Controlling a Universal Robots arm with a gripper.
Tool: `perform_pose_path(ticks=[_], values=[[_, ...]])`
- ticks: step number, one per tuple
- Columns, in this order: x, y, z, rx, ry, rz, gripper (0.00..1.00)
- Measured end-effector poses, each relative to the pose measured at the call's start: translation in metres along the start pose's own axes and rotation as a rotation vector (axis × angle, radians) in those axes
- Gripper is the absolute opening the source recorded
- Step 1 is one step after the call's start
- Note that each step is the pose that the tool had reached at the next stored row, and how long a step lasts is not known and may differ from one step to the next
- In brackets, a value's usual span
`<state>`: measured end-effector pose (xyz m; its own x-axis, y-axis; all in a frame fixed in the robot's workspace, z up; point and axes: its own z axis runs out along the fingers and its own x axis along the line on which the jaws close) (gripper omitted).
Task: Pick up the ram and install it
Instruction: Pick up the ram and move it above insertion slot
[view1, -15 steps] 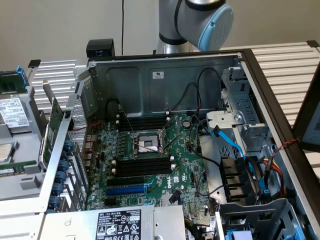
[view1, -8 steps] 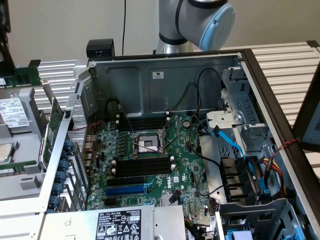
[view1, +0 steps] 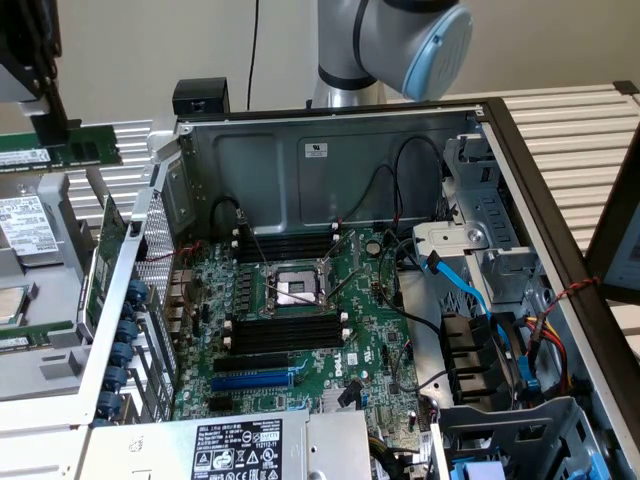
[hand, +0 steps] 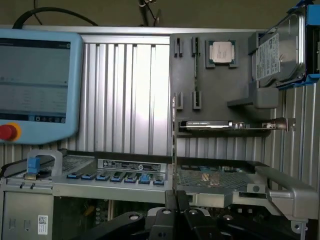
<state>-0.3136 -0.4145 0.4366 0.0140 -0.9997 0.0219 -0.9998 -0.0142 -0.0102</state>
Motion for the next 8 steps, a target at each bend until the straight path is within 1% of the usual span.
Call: perform_pose_path(ticks=[4,8], values=[[0.000,-0.0165,0.0000,-0.0032,-0.0005,0.000,0.12],[0.001,-0.0348,0.0002,-0.0039,-0.0008,0.000,0.12]])
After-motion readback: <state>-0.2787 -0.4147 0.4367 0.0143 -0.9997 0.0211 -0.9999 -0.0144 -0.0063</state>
